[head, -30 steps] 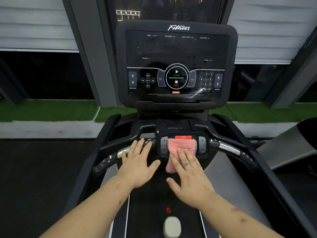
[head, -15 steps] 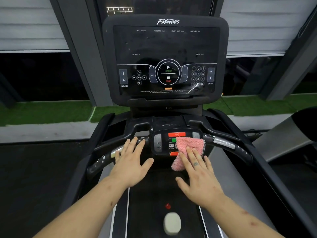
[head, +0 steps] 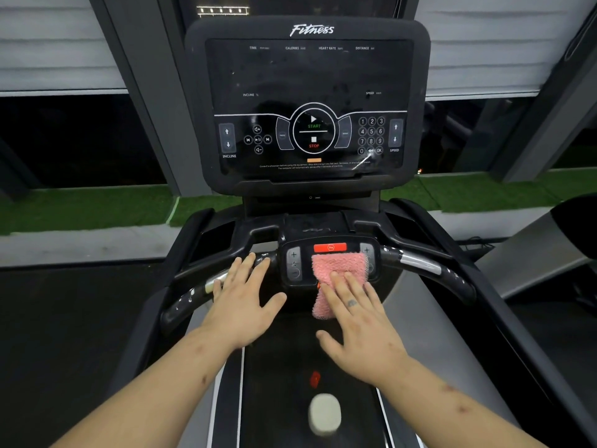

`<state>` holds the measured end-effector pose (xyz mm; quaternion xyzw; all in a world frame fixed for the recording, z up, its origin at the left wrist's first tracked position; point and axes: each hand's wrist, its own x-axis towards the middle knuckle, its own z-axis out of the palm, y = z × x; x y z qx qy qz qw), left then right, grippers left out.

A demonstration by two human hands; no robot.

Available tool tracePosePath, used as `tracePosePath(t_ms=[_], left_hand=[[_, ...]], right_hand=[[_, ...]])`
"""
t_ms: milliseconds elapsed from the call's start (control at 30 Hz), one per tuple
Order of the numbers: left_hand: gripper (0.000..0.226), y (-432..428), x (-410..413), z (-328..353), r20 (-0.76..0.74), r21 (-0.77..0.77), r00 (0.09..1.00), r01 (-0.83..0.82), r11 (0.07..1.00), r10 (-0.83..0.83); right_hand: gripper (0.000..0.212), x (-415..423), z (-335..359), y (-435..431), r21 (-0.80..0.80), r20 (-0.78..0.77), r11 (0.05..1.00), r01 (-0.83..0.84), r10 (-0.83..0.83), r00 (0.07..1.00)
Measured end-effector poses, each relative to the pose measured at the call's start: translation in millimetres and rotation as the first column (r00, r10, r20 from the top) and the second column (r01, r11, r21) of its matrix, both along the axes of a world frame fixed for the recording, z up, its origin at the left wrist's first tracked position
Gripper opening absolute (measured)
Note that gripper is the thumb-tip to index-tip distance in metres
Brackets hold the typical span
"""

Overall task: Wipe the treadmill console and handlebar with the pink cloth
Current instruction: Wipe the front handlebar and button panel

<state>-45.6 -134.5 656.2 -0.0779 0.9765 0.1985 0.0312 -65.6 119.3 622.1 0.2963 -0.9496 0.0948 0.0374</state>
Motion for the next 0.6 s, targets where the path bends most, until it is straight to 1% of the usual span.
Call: tracePosePath(t_ms=[67,133,200,267,300,433,600], left_hand=[[0.079,0.5,0.1,-0.3,-0.001,-0.002,1.0,-0.006,1.0,0.006],[0.079,0.8,0.6,0.2,-0.001,0.001,1.0,-0.012,1.0,0.012],[0.078,1.8,0.9,1.3,0.004,0.001,1.0,-0.015,1.0,0.015],[0.077,2.7,1.2,3.1,0.011,-0.002,1.0,-0.014,1.0,0.014],[0.077,2.9,1.2,3.5,0.012,0.0,1.0,-0.015,1.0,0.015],[0.077,1.5,1.1,3.3,0.018,0.004,1.0,-0.008,1.0,0.008],[0.077,0.9,1.3,1.6,0.011,0.028,1.0,-0.006,1.0,0.006]], right_hand=[[0.08,-2.1,0.4,-7.9,0.012,-0.048,0.999,-0.042,0.043,0.998],[0.066,-7.3,-0.5,-14.2,-0.02,-0.174,0.997,-0.074,0.07,0.982],[0.048,-18.6,-6.0,-18.3,-0.076,-0.328,0.992,-0.101,0.071,0.942],[0.04,-28.9,-6.4,-22.9,-0.126,-0.394,0.984,-0.123,0.064,0.917],[0.04,-32.0,-4.7,-25.4,-0.14,-0.398,0.981,-0.131,0.065,0.915],[0.053,-36.5,1.6,-32.5,-0.171,-0.353,0.978,-0.117,0.051,0.934],[0.053,-33.0,0.2,-34.7,-0.156,-0.362,0.984,-0.091,0.028,0.932]])
